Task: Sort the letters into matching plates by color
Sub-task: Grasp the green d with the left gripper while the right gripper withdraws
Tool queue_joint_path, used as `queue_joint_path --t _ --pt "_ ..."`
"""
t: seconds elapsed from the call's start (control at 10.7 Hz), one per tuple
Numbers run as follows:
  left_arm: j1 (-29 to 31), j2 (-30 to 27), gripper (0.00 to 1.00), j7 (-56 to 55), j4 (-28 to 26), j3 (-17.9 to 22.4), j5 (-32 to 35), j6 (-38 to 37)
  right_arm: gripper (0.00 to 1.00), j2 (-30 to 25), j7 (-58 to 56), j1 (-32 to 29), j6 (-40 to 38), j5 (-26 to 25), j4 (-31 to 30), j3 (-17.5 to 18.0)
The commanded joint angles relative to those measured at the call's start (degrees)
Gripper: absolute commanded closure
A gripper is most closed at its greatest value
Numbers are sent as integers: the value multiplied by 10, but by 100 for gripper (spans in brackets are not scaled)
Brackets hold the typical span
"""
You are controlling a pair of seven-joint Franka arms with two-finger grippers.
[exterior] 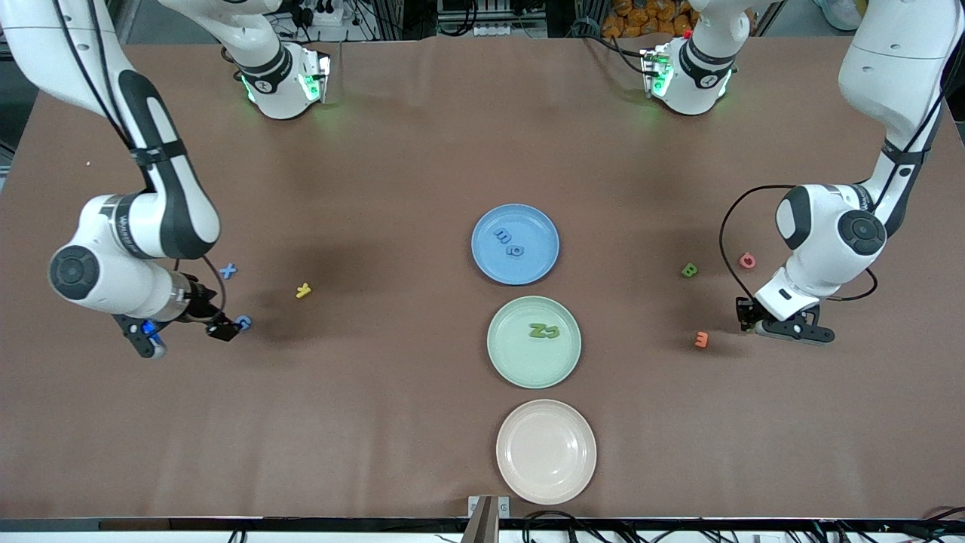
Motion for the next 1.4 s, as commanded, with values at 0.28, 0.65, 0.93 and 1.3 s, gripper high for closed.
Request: queue_joint_path --t 0.28,0.65,0.93,1.3 --pt "-49 4 100 -34 58 -19 -9 -23 0 -30 14 -32 10 2 -50 -12" --pt "-96 3 100 -100 99 -19 -9 -90 0 -79 -196 -5 -48 16 -46 -68" --pt "-139 6 100 -170 122 -18 -8 -122 0 -97 -313 12 -123 0 -25 -130" --pt "-197 20 100 -284 151 -16 -3 -152 0 -107 -321 8 -151 72 -55 -143"
